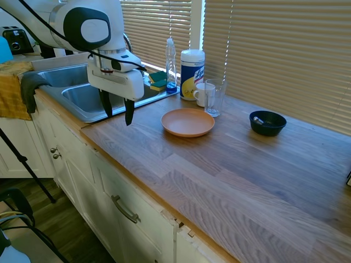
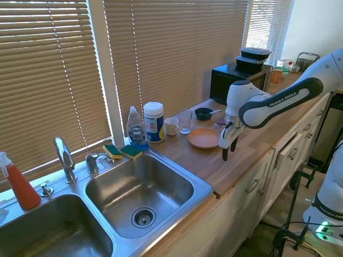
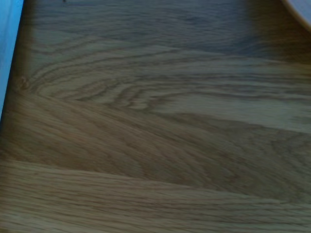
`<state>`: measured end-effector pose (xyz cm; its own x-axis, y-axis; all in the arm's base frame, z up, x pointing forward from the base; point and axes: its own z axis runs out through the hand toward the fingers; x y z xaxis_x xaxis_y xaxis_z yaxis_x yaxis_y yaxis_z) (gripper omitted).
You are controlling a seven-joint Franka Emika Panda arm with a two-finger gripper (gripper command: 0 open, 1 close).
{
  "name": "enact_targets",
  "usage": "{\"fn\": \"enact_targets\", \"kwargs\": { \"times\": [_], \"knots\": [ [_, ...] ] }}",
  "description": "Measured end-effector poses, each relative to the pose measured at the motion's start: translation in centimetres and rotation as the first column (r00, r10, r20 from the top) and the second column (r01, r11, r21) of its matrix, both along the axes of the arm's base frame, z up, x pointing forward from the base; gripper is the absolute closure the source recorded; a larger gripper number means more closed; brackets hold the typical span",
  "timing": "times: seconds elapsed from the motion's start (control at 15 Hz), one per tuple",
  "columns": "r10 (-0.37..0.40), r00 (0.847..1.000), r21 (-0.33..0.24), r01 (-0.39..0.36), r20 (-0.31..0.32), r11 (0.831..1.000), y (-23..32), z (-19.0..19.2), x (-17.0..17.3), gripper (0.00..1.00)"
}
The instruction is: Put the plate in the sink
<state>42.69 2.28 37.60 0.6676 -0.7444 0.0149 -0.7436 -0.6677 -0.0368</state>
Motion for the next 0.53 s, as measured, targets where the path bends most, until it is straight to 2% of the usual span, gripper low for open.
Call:
{"fn": "enact_targets", "kwargs": {
  "times": [0.27, 0.53],
  "knots": [
    [-0.014, 1.000, 0.015, 0.014, 0.004, 1.000, -0.8, 0.2, 0.2, 0.00],
    [-0.059, 0.997, 0.065, 0.056, 0.056, 0.996, -5.9, 2.1, 1.8, 0.00]
  ]
}}
